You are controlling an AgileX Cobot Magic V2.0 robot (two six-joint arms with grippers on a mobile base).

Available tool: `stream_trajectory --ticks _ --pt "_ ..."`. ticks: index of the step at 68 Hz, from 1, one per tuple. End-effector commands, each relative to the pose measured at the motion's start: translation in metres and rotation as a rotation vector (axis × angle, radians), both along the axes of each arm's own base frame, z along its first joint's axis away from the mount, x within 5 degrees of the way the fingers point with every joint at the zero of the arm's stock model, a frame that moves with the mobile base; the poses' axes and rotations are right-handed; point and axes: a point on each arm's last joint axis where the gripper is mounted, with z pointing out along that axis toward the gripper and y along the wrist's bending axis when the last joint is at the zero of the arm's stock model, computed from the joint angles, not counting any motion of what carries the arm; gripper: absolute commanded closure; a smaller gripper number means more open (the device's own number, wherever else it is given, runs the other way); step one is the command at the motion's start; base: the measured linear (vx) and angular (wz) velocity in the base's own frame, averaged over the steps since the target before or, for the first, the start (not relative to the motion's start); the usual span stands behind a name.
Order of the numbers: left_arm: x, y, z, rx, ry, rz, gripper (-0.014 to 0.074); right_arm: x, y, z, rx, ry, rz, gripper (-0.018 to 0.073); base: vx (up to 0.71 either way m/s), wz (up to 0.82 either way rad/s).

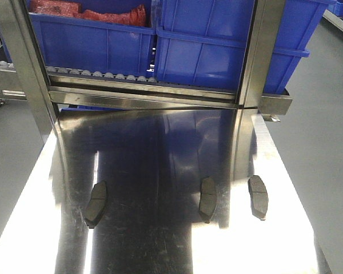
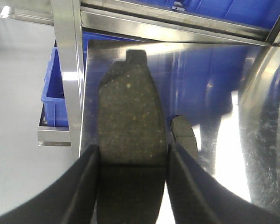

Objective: Move and align brake pads A on conveyor

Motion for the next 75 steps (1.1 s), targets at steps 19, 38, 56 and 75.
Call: stream_trajectory --ticks 19,38,56,75 --pt "0.0022 -0.0007 0.0145 -0.029 -0.087 0.002 0.0603 -0.0001 0.0004 0.0033 -0.023 -0.075 0.003 0.0571 0.0 0.0" --pt "0.0022 -0.0007 0.0145 -0.029 -0.087 0.002 0.0603 -0.0001 0.0004 0.0033 -0.023 -0.075 0.003 0.0571 0.0 0.0" --pt "0.0022 -0.0007 0.0145 -0.029 -0.087 0.002 0.0603 -0.0001 0.0004 0.0033 -0.023 -0.075 0.003 0.0571 0.0 0.0" --pt "0.0022 -0.0007 0.0145 -0.029 -0.087 0.002 0.0603 -0.0003 0.0009 0.0074 -0.02 -0.114 0.008 0.0571 0.0 0.0"
